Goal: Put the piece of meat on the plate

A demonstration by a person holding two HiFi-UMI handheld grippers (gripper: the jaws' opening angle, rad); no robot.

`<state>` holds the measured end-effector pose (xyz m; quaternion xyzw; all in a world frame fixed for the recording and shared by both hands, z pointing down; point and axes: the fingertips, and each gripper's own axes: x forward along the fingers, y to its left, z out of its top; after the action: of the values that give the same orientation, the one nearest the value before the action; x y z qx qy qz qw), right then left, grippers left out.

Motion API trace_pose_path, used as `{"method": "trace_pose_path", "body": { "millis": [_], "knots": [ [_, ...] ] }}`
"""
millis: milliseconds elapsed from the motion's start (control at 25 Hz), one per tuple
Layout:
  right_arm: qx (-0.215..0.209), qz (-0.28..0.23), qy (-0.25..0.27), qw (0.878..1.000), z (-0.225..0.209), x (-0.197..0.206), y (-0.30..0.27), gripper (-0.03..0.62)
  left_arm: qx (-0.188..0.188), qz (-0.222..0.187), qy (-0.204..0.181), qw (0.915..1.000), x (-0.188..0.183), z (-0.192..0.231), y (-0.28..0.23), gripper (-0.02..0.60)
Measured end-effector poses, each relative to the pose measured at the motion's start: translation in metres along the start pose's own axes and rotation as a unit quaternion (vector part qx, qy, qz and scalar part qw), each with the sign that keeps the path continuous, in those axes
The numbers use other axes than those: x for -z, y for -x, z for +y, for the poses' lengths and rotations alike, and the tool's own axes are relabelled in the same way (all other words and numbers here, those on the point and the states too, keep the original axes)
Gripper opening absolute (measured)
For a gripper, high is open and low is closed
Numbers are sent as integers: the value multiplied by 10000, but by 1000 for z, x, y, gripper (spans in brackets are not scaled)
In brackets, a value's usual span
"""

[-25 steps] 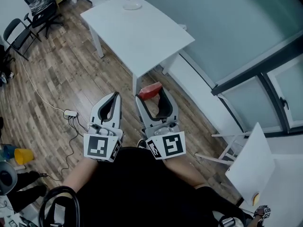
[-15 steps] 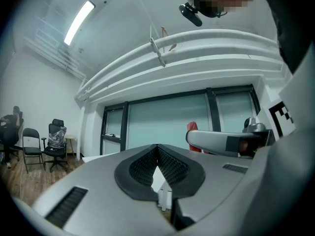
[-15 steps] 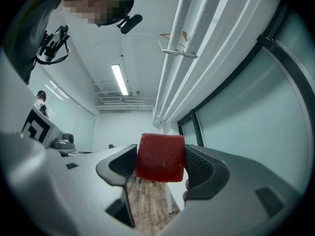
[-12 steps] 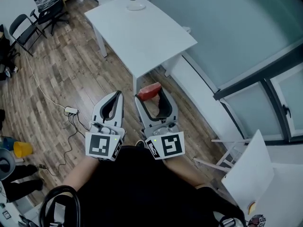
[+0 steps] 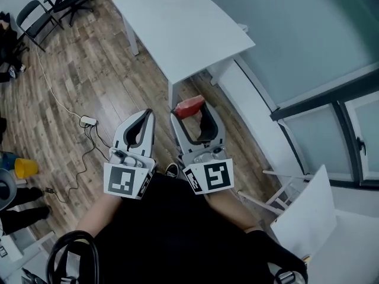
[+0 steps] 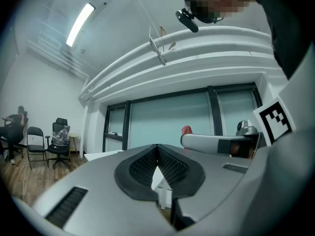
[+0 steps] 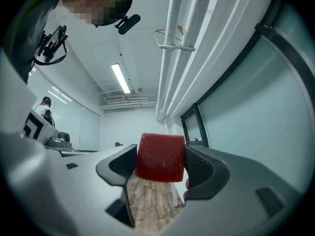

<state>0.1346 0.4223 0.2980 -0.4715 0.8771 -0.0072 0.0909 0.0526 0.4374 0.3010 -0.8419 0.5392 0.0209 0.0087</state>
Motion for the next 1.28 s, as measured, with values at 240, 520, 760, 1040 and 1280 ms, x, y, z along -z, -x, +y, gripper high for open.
{"method": "trace_pose_path", "body": {
  "millis": [240,520,760,1040,1280],
  "knots": [
    [19,73,13,10000,0,5,-12,299,67,-21,140,9999,4,14,-13,-1],
    [108,155,27,9998,-5,12,-36,299,-13,83,276,9996,13,43,-31,0],
    [169,184,74,9997,-8,16,-68,298,36,88,247,9996,13,69,-55,0],
    [294,236,99,9992,-12,25,-118,299,106,120,283,9995,17,112,-83,0],
    [399,130,214,9989,-14,19,-159,299,190,23,184,9996,4,145,-107,0]
  ]
}}
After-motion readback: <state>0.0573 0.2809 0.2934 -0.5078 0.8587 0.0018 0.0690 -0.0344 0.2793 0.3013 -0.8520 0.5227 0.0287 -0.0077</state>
